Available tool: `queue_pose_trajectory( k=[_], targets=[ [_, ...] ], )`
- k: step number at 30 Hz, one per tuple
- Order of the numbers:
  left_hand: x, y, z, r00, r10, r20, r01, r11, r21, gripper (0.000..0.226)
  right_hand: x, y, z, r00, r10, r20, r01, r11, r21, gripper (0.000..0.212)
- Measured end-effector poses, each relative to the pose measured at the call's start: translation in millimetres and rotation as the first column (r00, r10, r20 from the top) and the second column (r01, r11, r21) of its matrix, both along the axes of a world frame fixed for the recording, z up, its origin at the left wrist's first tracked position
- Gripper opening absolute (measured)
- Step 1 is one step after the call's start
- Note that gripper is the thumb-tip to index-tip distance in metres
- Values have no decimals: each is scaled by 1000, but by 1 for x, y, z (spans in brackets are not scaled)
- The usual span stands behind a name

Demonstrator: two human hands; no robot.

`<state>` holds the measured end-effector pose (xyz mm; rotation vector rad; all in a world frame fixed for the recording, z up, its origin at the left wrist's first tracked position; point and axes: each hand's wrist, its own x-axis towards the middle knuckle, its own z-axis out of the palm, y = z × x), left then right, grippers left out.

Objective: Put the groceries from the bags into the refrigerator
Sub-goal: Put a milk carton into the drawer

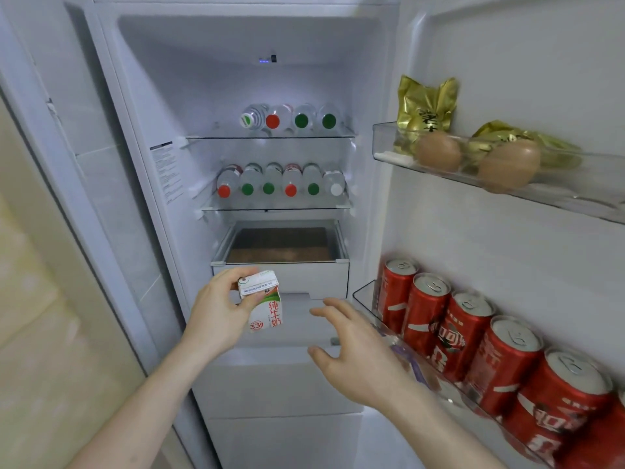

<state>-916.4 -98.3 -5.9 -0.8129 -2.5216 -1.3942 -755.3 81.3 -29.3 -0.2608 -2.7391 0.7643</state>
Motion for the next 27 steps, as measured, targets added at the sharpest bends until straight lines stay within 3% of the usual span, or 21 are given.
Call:
queue_pose_trajectory(
  k=[7, 16, 27],
  targets=[
    [-63, 41, -7, 999, 1, 32, -2, 998, 56, 36, -41, 18, 14, 998, -29, -54, 29, 1000, 2, 53],
    [-160, 136, -14, 991, -130, -15, 129, 991, -22, 41, -77, 47, 17, 981, -176, -79, 177, 984, 8, 43],
    [-239, 228, -45, 931, -358, 71, 361, 932, -27, 41, -115, 54, 11, 939, -329, 99, 318, 942, 107, 47]
  ],
)
